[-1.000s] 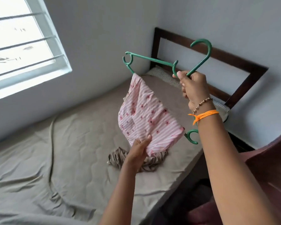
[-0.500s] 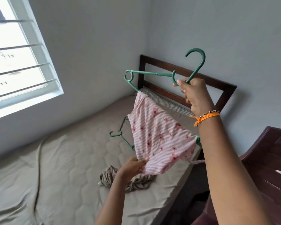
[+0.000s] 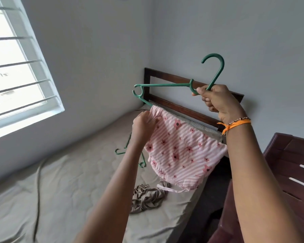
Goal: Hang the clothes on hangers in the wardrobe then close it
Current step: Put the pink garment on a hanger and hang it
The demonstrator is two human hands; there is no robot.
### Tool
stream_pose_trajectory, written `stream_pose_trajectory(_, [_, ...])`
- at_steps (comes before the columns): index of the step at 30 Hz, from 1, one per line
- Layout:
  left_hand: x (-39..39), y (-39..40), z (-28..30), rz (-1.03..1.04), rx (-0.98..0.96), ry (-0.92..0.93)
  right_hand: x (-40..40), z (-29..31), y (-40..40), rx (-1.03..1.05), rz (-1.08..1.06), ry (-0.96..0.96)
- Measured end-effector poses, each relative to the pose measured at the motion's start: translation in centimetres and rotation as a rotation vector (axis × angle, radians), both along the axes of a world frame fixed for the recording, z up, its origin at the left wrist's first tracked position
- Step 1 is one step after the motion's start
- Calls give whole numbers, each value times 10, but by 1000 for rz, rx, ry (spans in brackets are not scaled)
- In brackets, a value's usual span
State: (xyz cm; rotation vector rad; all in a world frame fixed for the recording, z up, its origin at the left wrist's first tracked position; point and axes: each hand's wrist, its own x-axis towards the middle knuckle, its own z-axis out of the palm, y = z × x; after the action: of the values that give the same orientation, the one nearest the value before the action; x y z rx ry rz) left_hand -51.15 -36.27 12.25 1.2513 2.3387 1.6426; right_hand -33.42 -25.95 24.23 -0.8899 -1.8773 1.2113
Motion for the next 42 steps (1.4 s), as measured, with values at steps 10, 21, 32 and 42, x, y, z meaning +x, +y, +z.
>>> stream_pose_trajectory(10, [-2, 5, -4, -28, 30, 222, 23, 5, 14, 45, -100, 47])
stream_pose_trajectory(21, [10, -6, -34, -113, -276, 47, 29, 13, 18, 131, -138, 34])
stream_pose_trajectory(32, [49, 32, 28, -380, -71, 1006, 31, 13, 10, 158, 29, -85])
stream_pose_trajectory(42, [-7, 53, 40, -262, 23, 1187, 46, 10, 25, 75, 58, -52])
